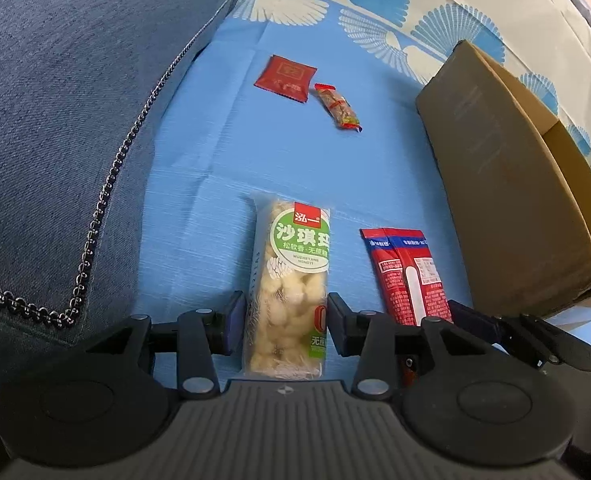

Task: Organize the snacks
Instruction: 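Lift and carry the red wafer pack and green-labelled cake over the box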

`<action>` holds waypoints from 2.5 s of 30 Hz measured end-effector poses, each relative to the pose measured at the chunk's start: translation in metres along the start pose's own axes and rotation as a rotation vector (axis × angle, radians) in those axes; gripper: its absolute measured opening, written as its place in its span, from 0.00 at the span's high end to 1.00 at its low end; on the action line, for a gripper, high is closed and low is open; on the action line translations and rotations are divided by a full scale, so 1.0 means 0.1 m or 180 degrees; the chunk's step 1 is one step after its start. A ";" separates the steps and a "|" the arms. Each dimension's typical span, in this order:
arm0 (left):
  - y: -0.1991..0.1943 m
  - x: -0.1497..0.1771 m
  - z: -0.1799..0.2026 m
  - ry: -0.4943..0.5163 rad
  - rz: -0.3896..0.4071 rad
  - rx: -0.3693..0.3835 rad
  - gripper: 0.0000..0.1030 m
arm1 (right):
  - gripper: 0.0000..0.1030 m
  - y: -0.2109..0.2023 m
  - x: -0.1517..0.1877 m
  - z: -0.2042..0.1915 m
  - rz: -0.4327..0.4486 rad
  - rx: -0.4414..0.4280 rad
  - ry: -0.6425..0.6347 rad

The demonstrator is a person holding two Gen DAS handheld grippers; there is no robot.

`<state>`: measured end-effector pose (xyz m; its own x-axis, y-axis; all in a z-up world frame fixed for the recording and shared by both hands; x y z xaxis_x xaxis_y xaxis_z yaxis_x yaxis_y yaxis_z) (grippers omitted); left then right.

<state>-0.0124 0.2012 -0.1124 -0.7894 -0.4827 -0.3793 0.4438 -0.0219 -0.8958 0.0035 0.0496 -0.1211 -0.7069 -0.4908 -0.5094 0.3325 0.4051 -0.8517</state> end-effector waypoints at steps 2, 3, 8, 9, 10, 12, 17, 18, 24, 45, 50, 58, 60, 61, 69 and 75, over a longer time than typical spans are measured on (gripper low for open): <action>0.01 0.00 0.01 0.0012 0.0001 -0.0007 0.53 | 0.41 0.00 0.00 -0.01 -0.0001 0.0002 -0.0006; 0.02 0.00 0.02 0.0009 -0.0001 -0.0007 0.53 | 0.41 0.00 0.00 -0.01 0.0000 0.0004 -0.0017; 0.02 -0.01 0.01 0.0009 -0.0002 -0.0007 0.53 | 0.40 0.00 0.02 -0.02 0.0008 0.0018 -0.0070; 0.02 -0.01 0.01 0.0011 -0.0003 -0.0007 0.53 | 0.40 0.00 0.02 -0.02 0.0009 0.0020 -0.0073; 0.02 -0.01 0.01 0.0009 -0.0003 -0.0007 0.53 | 0.40 0.00 0.02 -0.02 0.0009 0.0020 -0.0076; 0.02 -0.01 0.01 0.0006 -0.0003 -0.0006 0.53 | 0.39 0.00 0.02 -0.01 0.0011 0.0023 -0.0081; 0.02 -0.01 0.01 0.0009 -0.0004 -0.0007 0.53 | 0.39 0.00 0.03 -0.02 0.0016 0.0031 -0.0100; 0.02 -0.01 0.01 0.0009 -0.0004 -0.0007 0.53 | 0.39 0.00 0.03 -0.01 0.0018 0.0034 -0.0105; 0.02 0.00 0.01 0.0010 -0.0003 -0.0009 0.53 | 0.41 0.00 0.04 -0.03 0.0036 0.0054 -0.0155; -0.25 -0.03 -0.07 -0.0165 0.0562 0.0032 0.62 | 0.53 -0.28 -0.11 0.06 0.0436 0.0145 -0.0130; -0.34 -0.06 -0.10 -0.0295 0.0761 0.0082 0.62 | 0.53 -0.44 -0.22 0.06 0.0569 0.0059 -0.0047; -0.37 -0.08 -0.11 -0.0358 0.0844 0.0136 0.62 | 0.53 -0.68 -0.35 0.14 0.0812 -0.0104 0.0085; -0.35 -0.08 -0.11 -0.0381 0.0773 0.0255 0.62 | 0.53 -0.72 -0.38 0.19 0.0860 -0.0152 0.0158; -0.33 -0.09 -0.11 -0.0414 0.0720 0.0366 0.62 | 0.53 -0.74 -0.39 0.21 0.0887 -0.0171 0.0192; -0.26 -0.11 -0.11 -0.0722 0.0516 0.0676 0.62 | 0.53 -1.09 -0.54 0.43 0.1186 -0.0258 0.0394; -0.20 -0.28 0.07 -0.0928 0.0320 0.0603 0.62 | 0.53 -1.21 -0.63 0.62 0.1295 -0.0223 0.0569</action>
<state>0.0044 0.2089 -0.0821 -0.5957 -0.7195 -0.3569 0.6055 -0.1103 -0.7882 0.0464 -0.0159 0.0066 -0.6260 -0.1423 -0.7667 0.5671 0.5919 -0.5728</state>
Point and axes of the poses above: each gripper's, at about its wrist camera, not at the fingertips, and y roughly the way its jaws point, z to its right, x to its underside, the point moved 3 cm from there along y, roughly the way its jaws point, and after that the axes turned 7 degrees about -z, right-handed, at the moved point
